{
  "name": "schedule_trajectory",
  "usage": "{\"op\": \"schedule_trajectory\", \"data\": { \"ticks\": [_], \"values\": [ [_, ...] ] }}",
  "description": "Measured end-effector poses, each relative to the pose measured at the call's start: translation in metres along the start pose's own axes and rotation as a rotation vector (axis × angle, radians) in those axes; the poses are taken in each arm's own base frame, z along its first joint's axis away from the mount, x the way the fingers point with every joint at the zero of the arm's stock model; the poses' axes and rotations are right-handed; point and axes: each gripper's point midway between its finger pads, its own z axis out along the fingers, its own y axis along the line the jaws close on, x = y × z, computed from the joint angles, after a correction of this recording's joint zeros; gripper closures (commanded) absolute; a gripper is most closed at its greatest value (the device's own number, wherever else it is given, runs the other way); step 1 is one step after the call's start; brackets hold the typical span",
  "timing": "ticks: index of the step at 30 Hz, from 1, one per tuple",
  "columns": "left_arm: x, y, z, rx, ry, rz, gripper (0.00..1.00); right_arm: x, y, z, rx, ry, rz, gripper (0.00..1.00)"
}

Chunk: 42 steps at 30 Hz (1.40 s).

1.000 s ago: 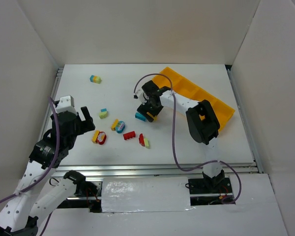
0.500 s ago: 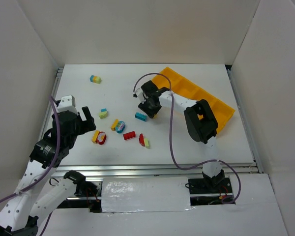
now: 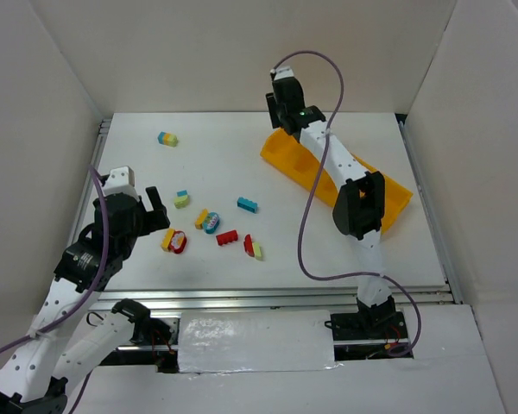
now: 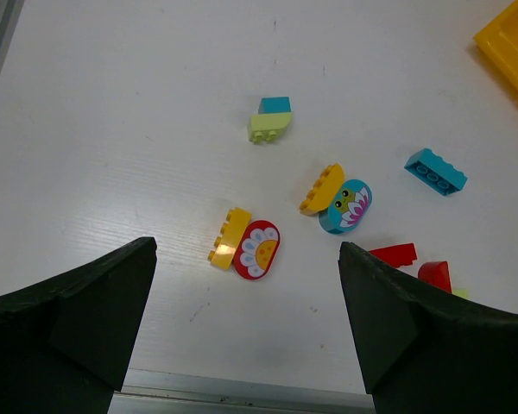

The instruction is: Sort the legos into containers by color

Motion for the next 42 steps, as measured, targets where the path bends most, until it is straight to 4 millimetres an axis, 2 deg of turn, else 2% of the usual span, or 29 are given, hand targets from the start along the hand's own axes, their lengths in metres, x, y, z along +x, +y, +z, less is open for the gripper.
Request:
{"op": "schedule_trajectory", "data": {
  "ticks": [1, 4, 7, 10, 11, 14, 16, 17, 19, 23, 26, 29, 32, 35, 37, 39, 42],
  "values": [
    [0.000, 0.000, 0.000, 0.000, 0.001, 0.000, 0.00, -0.006, -0.011, 0.004, 0.034, -0.016, 0.020, 0.79],
    [0.000, 0.000, 0.001, -0.002, 0.001, 0.000, 0.00, 0.003, -0.030, 0.016, 0.085, 0.002, 0.046, 0.72],
    [0.001, 0.000, 0.001, -0.003, 0.005, 0.002, 0.01, 0.019, -0.039, 0.030, 0.104, 0.036, 0.052, 0.69],
    [0.001, 0.000, 0.002, -0.005, 0.008, 0.003, 0.01, 0.032, -0.039, 0.040, 0.107, 0.062, 0.045, 0.60],
    [0.002, 0.000, 0.002, -0.004, 0.010, 0.004, 0.00, 0.035, -0.037, 0.042, 0.105, 0.067, 0.042, 0.51],
    [0.002, -0.001, 0.003, -0.003, 0.013, 0.005, 0.01, 0.044, -0.034, 0.047, 0.104, 0.086, 0.037, 0.34],
    [0.002, -0.001, 0.003, -0.003, 0.014, 0.005, 0.01, 0.049, -0.033, 0.049, 0.102, 0.096, 0.033, 0.27],
    [0.003, -0.001, 0.003, -0.002, 0.016, 0.006, 0.00, 0.049, -0.033, 0.049, 0.100, 0.096, 0.033, 0.16],
    [0.003, -0.001, 0.004, -0.003, 0.017, 0.007, 0.01, 0.049, -0.032, 0.049, 0.099, 0.096, 0.038, 0.01],
    [0.003, -0.001, 0.004, -0.003, 0.018, 0.017, 0.00, 0.049, -0.030, 0.048, 0.096, 0.096, 0.037, 0.00],
    [0.003, 0.000, 0.004, -0.003, 0.018, 0.024, 0.01, 0.046, -0.021, 0.041, 0.084, 0.093, 0.046, 0.00],
    [0.003, 0.001, 0.005, -0.010, 0.020, 0.024, 0.01, 0.046, 0.000, 0.010, 0.032, 0.095, 0.070, 0.00],
    [0.003, 0.007, 0.007, -0.045, 0.018, 0.020, 0.01, 0.044, 0.038, -0.049, -0.071, 0.076, 0.100, 0.00],
    [0.002, 0.017, 0.009, -0.103, 0.013, 0.003, 0.00, 0.030, 0.088, -0.114, -0.192, 0.006, 0.158, 0.00],
    [0.002, 0.025, 0.008, -0.142, 0.008, -0.005, 0.01, 0.025, 0.123, -0.148, -0.252, -0.030, 0.208, 0.00],
    [0.001, 0.030, 0.007, -0.166, 0.000, -0.014, 0.01, 0.030, 0.159, -0.173, -0.294, -0.033, 0.260, 0.00],
    [-0.002, 0.033, 0.006, -0.182, -0.015, -0.031, 0.00, 0.056, 0.204, -0.184, -0.296, 0.032, 0.314, 0.00]
  ]
}}
